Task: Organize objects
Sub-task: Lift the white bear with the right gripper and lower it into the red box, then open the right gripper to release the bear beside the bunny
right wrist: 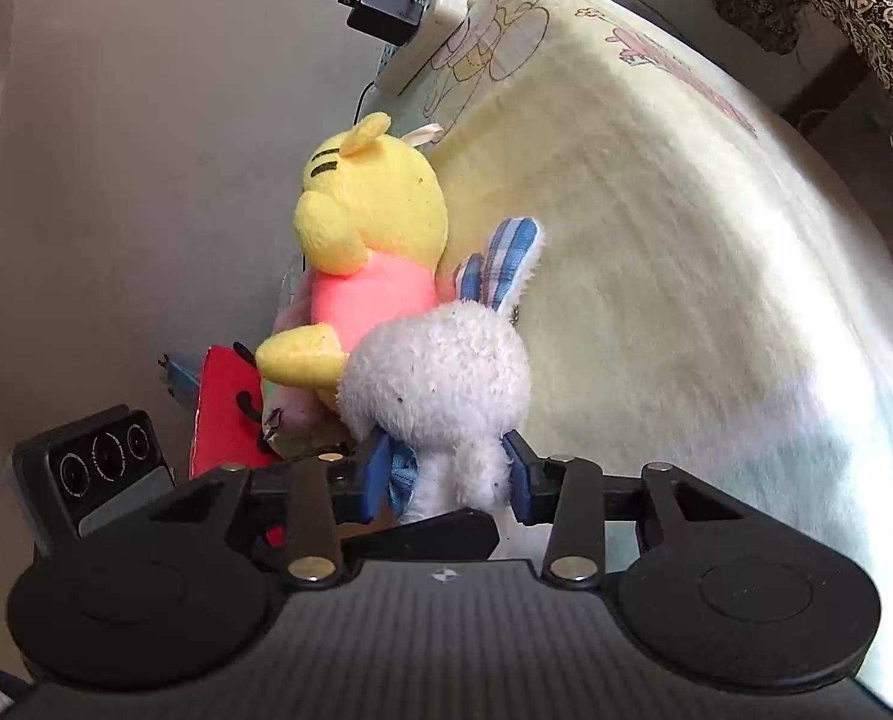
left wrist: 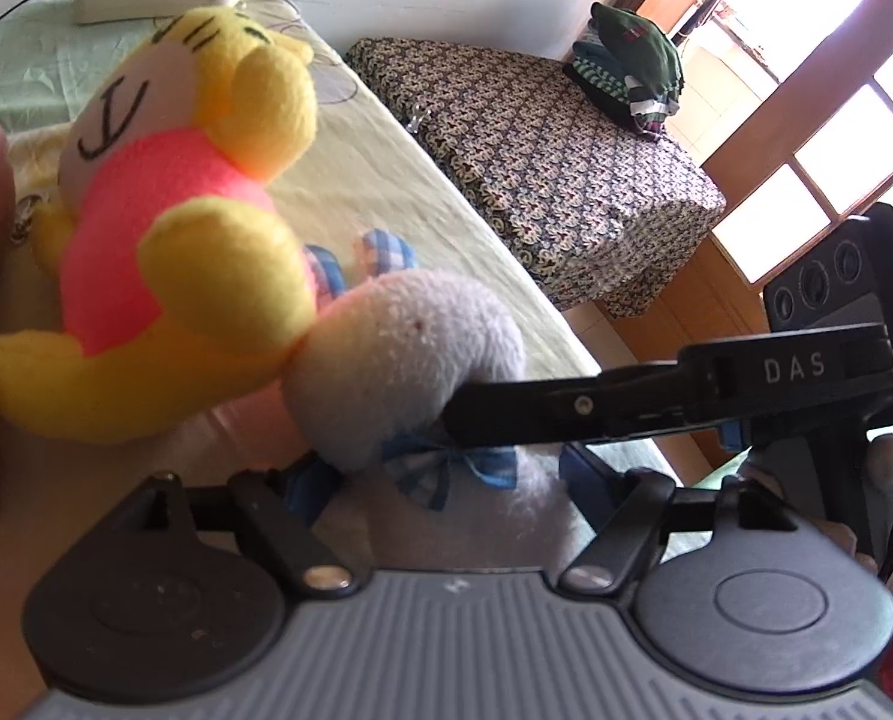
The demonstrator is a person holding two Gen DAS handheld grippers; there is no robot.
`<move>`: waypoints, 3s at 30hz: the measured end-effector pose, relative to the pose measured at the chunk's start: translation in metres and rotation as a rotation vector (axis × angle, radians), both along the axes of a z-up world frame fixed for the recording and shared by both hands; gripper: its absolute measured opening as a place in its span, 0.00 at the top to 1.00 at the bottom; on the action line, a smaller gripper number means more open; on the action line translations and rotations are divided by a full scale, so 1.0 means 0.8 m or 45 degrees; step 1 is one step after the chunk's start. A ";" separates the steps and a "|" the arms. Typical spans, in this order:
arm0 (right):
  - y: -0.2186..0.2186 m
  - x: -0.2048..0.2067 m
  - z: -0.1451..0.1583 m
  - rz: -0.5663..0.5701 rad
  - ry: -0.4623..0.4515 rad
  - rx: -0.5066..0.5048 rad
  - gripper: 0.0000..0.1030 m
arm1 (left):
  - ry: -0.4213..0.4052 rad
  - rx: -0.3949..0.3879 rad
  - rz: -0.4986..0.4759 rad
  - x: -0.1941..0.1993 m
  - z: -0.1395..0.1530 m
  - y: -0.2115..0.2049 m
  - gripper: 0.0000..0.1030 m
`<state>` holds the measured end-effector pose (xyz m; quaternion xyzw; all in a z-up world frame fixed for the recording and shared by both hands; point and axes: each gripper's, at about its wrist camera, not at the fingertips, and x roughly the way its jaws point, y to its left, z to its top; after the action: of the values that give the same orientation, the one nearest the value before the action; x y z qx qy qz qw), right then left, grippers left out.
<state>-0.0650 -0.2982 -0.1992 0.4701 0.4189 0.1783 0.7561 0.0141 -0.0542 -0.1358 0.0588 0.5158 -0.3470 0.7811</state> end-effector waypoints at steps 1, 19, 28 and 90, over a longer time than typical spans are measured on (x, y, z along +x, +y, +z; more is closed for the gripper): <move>0.002 -0.004 0.004 0.008 0.003 -0.005 0.61 | 0.006 -0.002 -0.005 -0.004 0.002 0.002 0.26; 0.098 -0.059 0.136 0.297 -0.171 -0.131 0.63 | -0.217 -0.107 0.106 -0.129 0.131 0.069 0.26; 0.200 -0.018 0.200 0.497 -0.370 -0.159 0.63 | -0.440 -0.139 0.311 -0.152 0.200 0.164 0.26; 0.485 0.121 0.122 0.321 -0.011 -0.330 0.56 | -0.256 0.134 0.550 -0.030 0.134 0.466 0.22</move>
<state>0.0321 0.0895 -0.1015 0.3119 0.4908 0.2181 0.7838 -0.0101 0.3190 -0.0285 0.0220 0.4534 -0.1368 0.8805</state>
